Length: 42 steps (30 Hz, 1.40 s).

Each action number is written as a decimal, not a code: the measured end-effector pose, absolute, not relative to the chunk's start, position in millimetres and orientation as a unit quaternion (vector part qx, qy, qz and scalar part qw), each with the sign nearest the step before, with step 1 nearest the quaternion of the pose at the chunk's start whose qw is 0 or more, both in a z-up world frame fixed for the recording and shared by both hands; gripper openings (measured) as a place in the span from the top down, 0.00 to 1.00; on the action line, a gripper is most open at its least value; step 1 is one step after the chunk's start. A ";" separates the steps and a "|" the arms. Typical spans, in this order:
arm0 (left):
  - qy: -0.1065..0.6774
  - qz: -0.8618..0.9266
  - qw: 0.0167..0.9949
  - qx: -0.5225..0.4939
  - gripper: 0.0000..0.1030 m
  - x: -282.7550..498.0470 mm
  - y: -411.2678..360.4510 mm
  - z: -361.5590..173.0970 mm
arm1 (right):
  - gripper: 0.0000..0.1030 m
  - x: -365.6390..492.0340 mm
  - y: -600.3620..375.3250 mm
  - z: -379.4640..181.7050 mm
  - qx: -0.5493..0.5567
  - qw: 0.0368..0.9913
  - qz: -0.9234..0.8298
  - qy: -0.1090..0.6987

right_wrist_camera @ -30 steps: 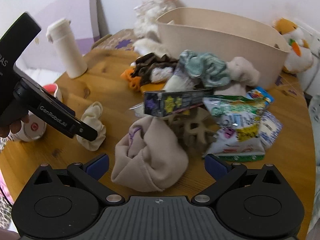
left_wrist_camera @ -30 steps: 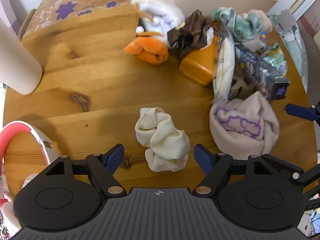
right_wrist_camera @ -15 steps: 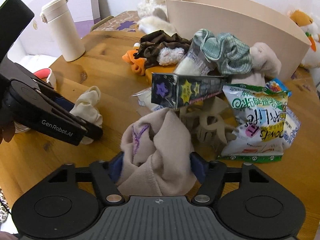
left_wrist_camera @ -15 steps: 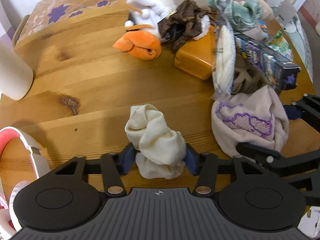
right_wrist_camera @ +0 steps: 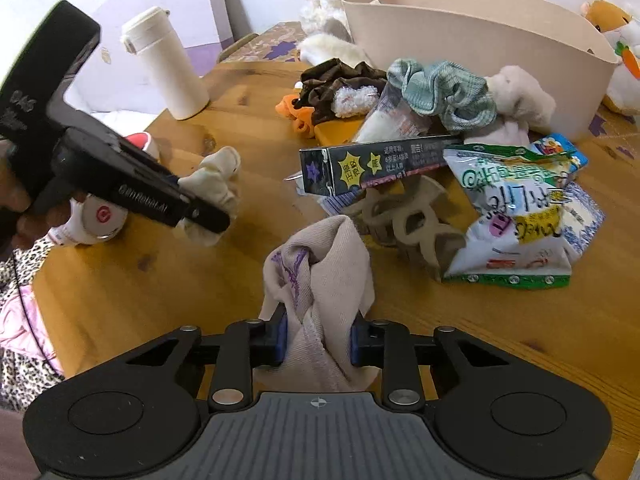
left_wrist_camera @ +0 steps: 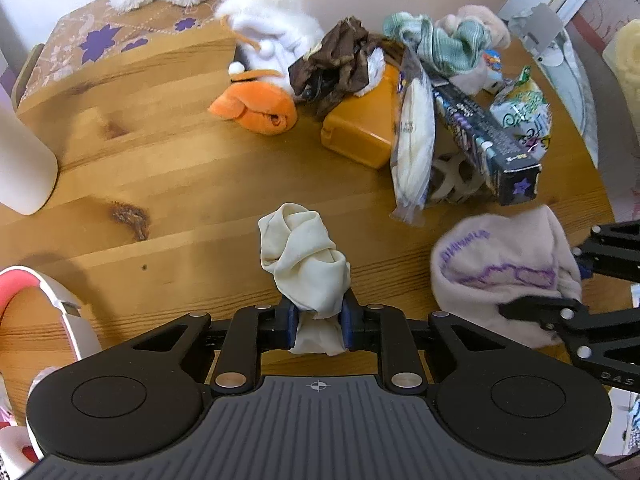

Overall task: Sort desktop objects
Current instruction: 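Carry the cream and pink socks into the beige basket and release both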

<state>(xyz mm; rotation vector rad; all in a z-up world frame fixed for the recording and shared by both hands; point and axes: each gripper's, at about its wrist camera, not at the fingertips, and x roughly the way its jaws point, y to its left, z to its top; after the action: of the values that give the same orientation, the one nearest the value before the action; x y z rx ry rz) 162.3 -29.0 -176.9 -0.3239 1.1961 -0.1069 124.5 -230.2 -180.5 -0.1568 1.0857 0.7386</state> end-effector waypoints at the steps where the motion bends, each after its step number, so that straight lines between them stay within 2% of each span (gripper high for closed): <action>1: 0.560 -0.048 0.813 -0.152 0.80 161.8 -28.7 -175.3 | 0.75 123.0 -233.5 -177.6 -0.073 0.789 0.346 0.502; 23: 0.519 -0.050 0.842 -0.142 0.80 178.9 -4.2 -121.2 | 0.75 164.9 -307.5 -108.9 -0.075 0.848 0.295 0.435; 42: 0.445 -0.026 0.892 -0.079 0.79 272.5 23.7 -51.4 | 0.74 268.0 -335.2 -58.4 -0.130 0.888 0.243 0.368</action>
<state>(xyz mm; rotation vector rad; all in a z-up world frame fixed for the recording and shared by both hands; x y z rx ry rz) 272.5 23.7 -51.4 -0.1638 0.9230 -0.0540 268.0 -335.2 -58.4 -0.2703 0.7639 0.5047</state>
